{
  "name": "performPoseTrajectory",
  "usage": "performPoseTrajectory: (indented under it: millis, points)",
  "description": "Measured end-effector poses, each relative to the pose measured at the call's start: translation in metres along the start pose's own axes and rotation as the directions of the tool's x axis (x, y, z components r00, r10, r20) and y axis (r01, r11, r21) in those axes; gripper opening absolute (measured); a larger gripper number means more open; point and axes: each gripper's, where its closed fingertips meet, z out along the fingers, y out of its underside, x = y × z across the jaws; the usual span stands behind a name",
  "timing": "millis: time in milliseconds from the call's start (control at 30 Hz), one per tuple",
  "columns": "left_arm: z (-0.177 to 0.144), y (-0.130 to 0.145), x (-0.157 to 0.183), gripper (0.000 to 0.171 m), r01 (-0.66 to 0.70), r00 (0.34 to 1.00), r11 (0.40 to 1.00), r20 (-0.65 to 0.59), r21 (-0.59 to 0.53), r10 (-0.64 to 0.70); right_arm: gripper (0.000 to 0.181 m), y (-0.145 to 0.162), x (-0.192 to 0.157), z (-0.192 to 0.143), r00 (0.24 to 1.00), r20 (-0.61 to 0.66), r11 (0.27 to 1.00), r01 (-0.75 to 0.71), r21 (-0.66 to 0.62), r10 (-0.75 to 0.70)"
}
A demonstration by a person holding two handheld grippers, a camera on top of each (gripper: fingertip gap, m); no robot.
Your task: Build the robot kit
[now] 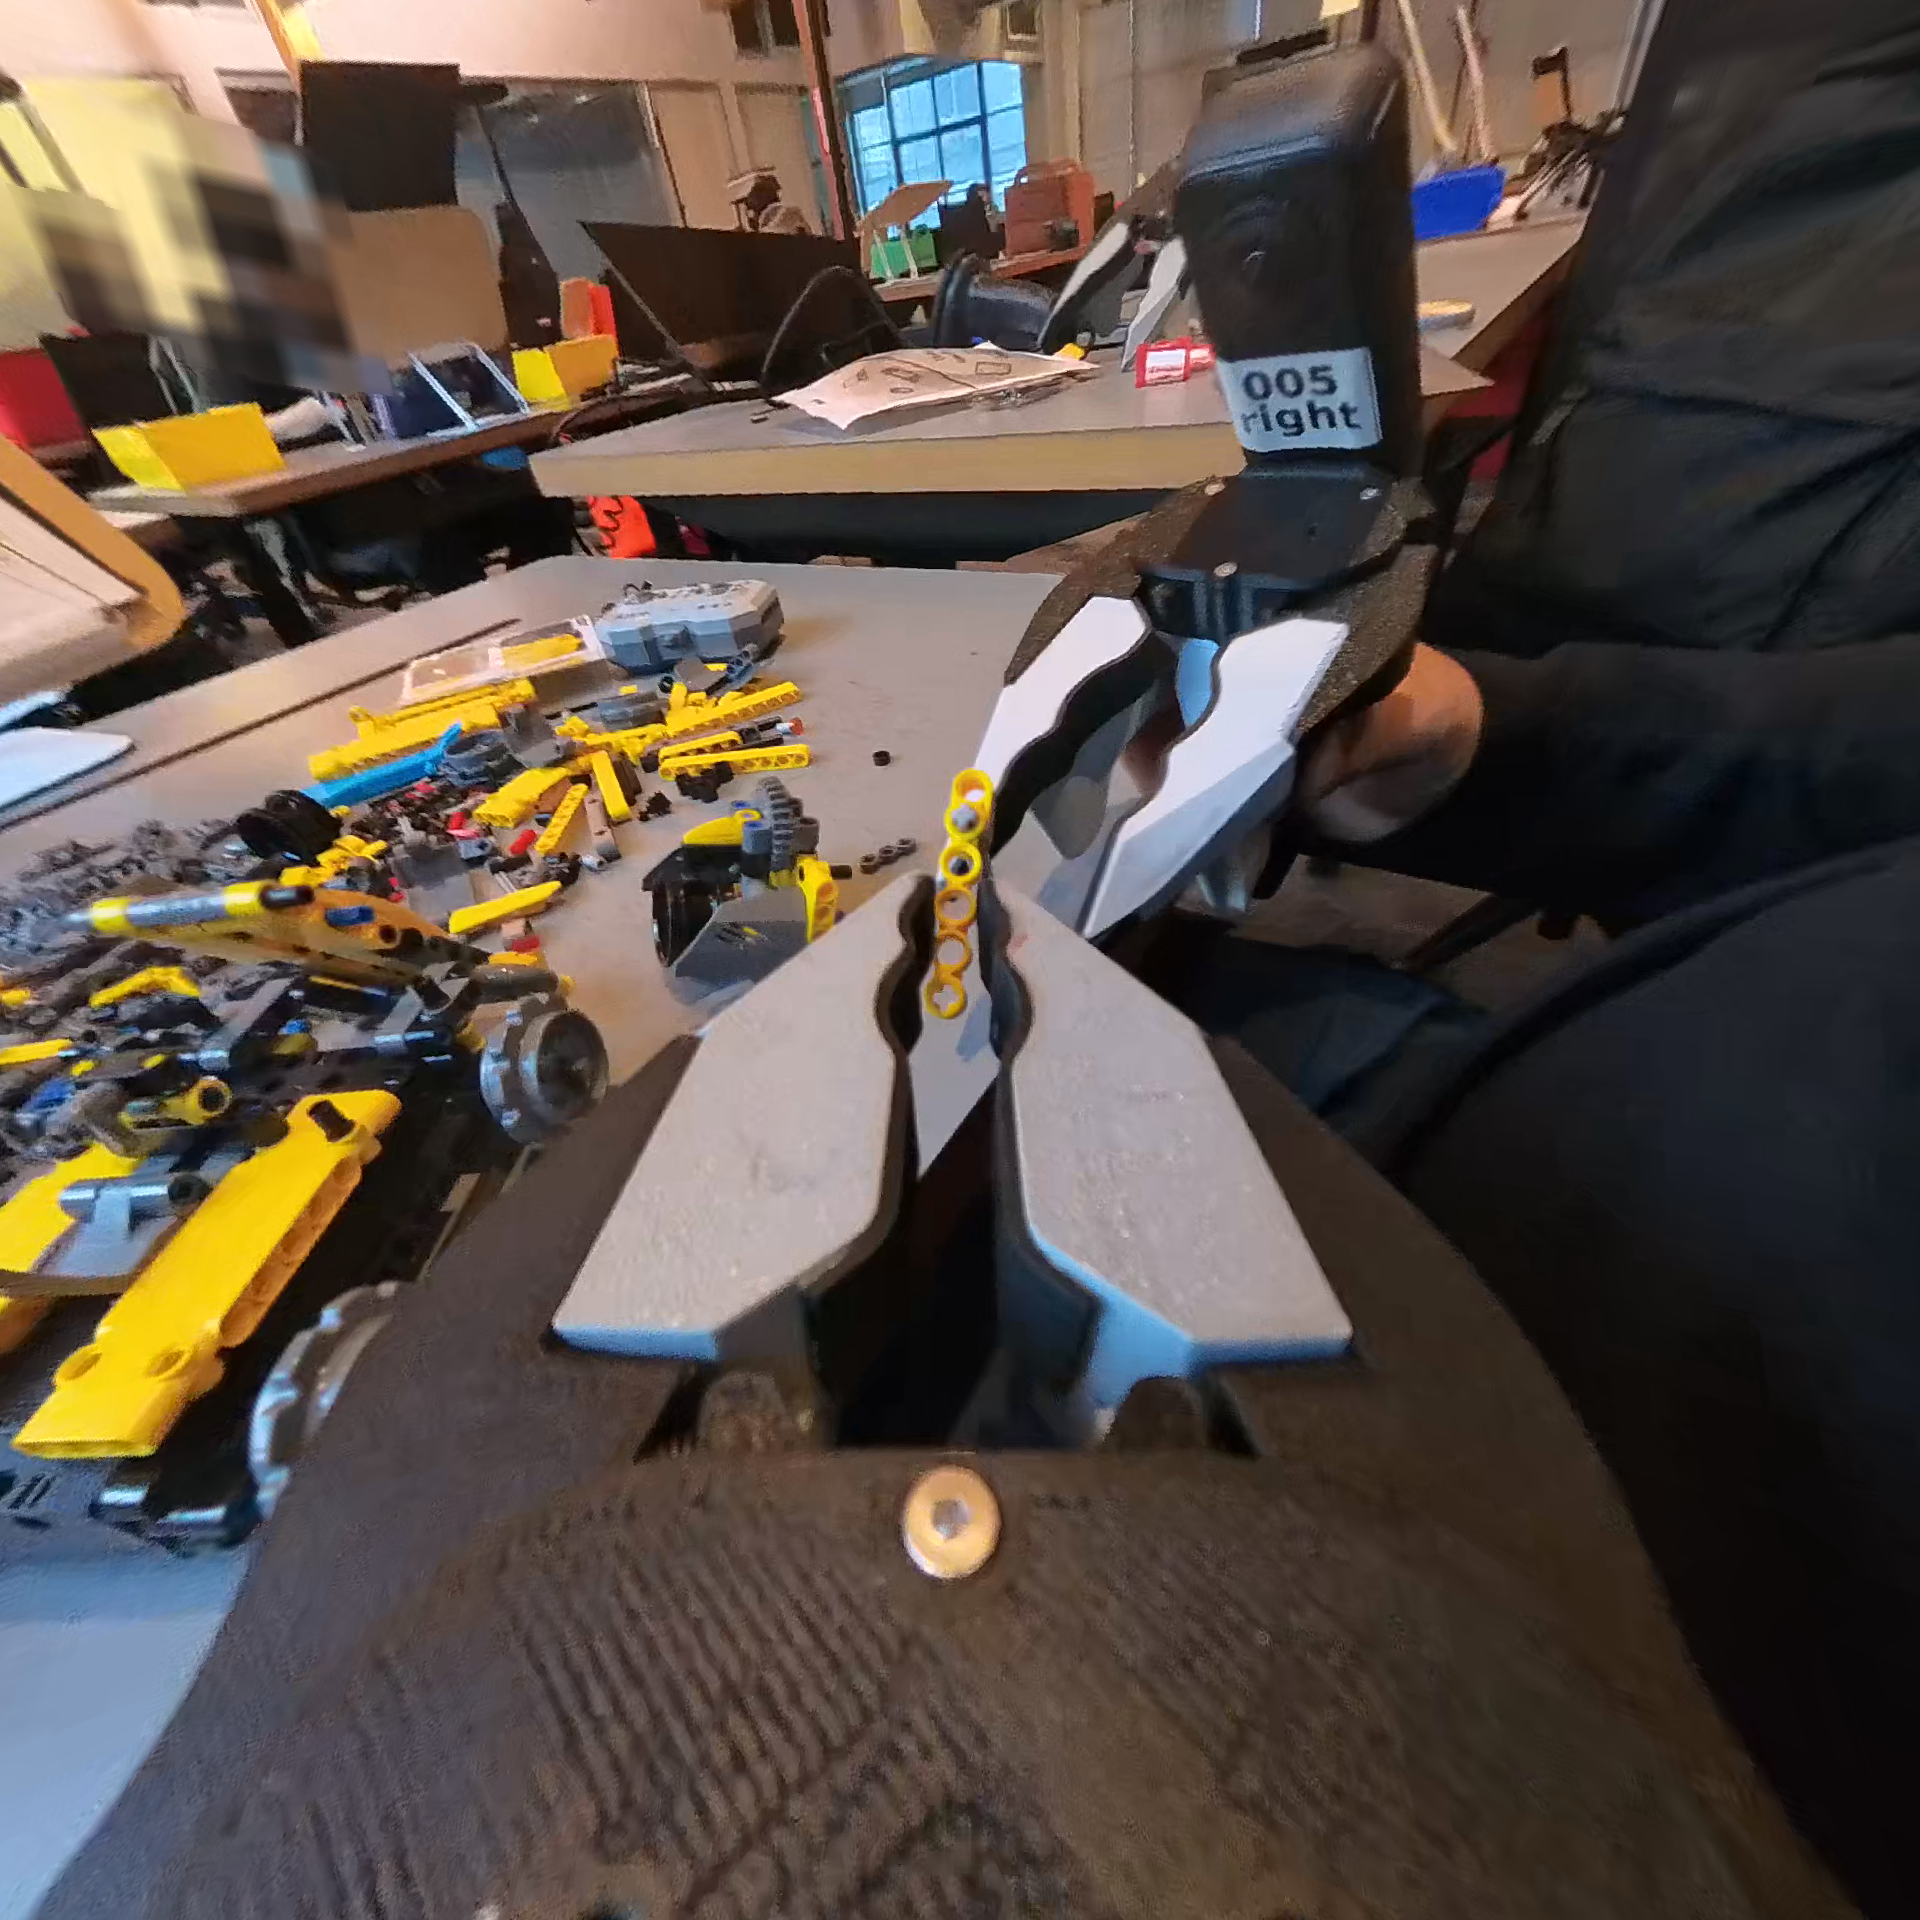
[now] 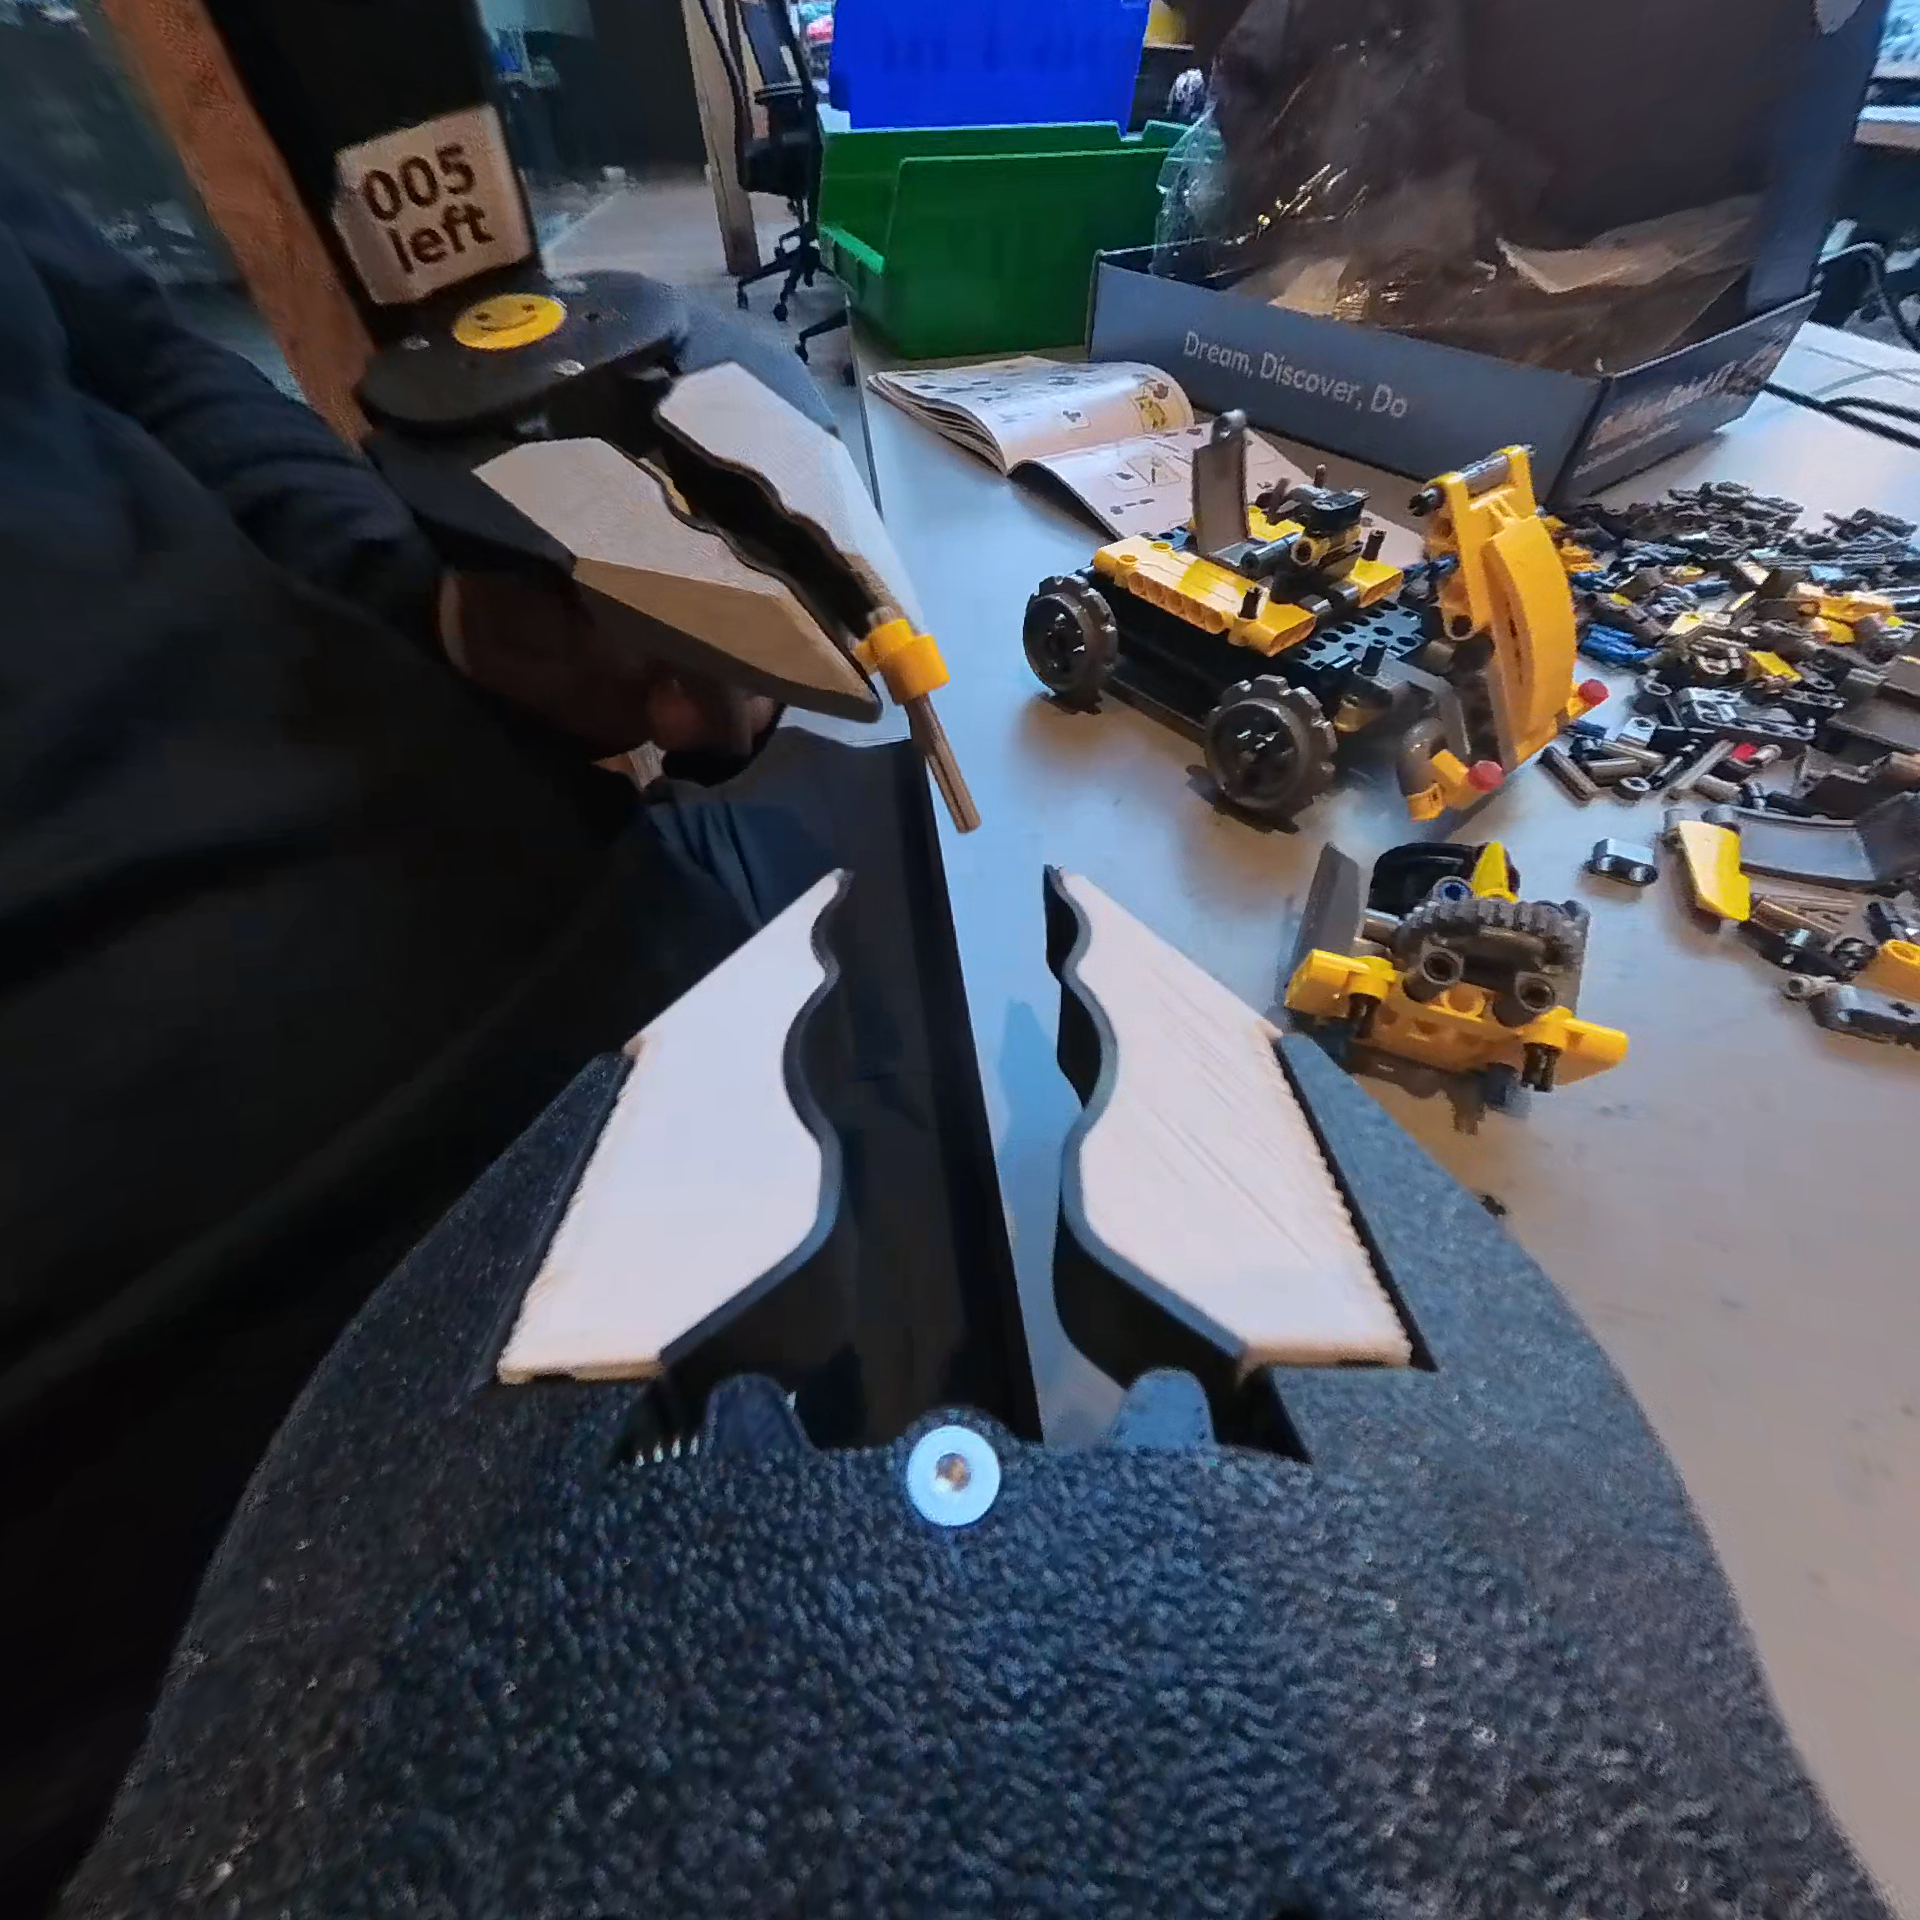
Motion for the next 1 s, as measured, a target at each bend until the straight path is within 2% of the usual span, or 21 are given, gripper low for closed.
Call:
performPoseTrajectory:
  millis: [167, 300, 467, 833, 1000]
  points:
    - [-0.001, 0.0, -0.011, 0.005, 0.049, 0.999, 0.998, 0.004, 0.029, -0.049, 0.035, 0.002, -0.003, 0.001, 0.999, 0.041, 1.0, -0.024, -0.017, 0.024]
    - [0.007, 0.005, -0.008, 0.005, 0.076, 0.996, 0.997, -0.037, 0.011, -0.075, 0.035, 0.002, -0.005, 0.001, 0.998, 0.052, 1.0, -0.023, -0.016, 0.024]
    - [0.012, 0.006, -0.006, 0.005, 0.067, 0.996, 0.998, -0.054, 0.012, -0.067, 0.037, 0.004, -0.004, 0.002, 0.998, 0.053, 0.999, -0.033, -0.032, 0.035]
    - [0.01, 0.01, -0.018, 0.005, 0.167, 0.985, 0.986, -0.05, 0.019, -0.166, 0.035, 0.003, -0.001, 0.002, 0.997, 0.045, 0.998, -0.055, -0.028, 0.056]
    - [0.012, 0.012, -0.017, 0.005, 0.159, 0.986, 0.987, -0.059, 0.004, -0.158, 0.033, 0.003, -0.005, 0.002, 0.996, 0.079, 0.998, -0.047, -0.029, 0.049]
